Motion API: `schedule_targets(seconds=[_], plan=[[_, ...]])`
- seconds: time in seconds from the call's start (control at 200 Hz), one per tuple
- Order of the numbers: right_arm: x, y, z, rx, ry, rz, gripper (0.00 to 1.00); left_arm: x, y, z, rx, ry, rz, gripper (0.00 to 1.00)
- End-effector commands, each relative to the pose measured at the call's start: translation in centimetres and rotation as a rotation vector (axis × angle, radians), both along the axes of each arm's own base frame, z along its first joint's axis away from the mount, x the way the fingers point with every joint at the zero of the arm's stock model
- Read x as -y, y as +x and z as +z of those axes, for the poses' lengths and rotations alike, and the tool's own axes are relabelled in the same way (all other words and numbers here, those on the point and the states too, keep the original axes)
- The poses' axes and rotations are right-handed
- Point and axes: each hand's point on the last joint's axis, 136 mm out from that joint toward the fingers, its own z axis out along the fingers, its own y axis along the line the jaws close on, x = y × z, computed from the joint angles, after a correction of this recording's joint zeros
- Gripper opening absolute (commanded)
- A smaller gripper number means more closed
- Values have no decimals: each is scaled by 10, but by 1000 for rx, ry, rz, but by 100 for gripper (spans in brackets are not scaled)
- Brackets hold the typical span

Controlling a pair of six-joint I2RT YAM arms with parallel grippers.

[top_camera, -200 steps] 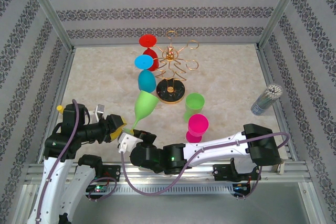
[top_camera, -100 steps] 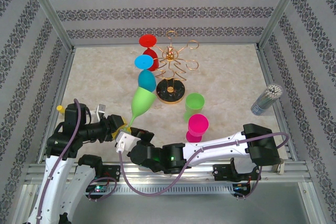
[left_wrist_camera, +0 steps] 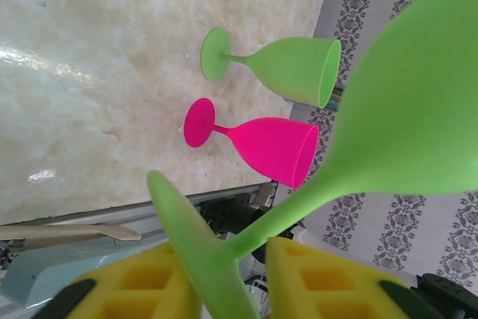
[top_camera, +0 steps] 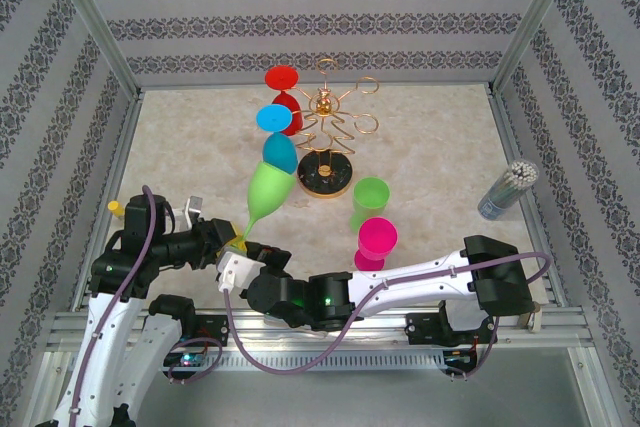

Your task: Take the wine glass off the wine glass rack

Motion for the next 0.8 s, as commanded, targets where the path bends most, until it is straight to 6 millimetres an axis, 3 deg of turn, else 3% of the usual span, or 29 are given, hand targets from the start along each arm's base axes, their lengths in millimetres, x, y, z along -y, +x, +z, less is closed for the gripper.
schedule_targets(seconds=[0.0,0.165,0.245,0.415,0.794], plan=[[-2,0,47,-9,139,10,0,-1,7,2,31,-2,3,20],[-2,-3,53,-32,154,33,0,0,10,2,33,-4,6,0],[-2,-5,56,-47,157,41,0,-1,11,3,38,-4,9,0],[3,-6,61,-92,184,41,26,0,14,5,58,-6,10,0],[26,-21,87,-309,320,108,36,0,28,14,148,-13,23,0]])
